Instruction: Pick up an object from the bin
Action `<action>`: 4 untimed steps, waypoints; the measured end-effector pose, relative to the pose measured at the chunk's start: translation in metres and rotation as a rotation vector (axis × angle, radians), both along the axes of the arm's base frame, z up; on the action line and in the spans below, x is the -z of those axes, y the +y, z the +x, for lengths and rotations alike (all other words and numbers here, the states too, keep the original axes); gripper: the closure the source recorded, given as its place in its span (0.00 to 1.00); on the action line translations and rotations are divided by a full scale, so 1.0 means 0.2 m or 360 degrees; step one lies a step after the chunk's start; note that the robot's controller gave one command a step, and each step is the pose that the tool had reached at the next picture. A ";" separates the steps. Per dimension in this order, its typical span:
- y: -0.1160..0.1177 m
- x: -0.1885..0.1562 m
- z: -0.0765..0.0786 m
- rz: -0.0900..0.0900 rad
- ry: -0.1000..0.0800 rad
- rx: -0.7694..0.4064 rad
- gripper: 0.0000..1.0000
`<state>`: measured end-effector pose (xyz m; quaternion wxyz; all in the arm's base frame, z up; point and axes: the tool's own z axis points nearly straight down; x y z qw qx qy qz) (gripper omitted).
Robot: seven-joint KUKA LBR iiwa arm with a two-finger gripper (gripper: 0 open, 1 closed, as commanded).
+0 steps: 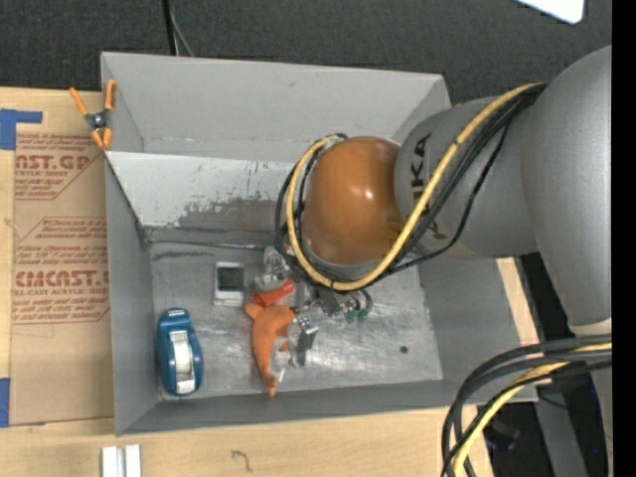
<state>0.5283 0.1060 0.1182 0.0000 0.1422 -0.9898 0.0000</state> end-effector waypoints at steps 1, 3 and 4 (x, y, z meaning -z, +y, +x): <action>-0.02 0.15 0.16 0.0023 -0.0077 -0.0590 1.00; -0.02 0.12 0.13 0.0017 -0.0062 -0.0589 1.00; -0.02 0.12 0.13 0.0017 -0.0062 -0.0589 1.00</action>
Offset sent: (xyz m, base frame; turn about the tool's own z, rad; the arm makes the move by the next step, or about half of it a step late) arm 0.0000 0.0000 0.0000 0.0000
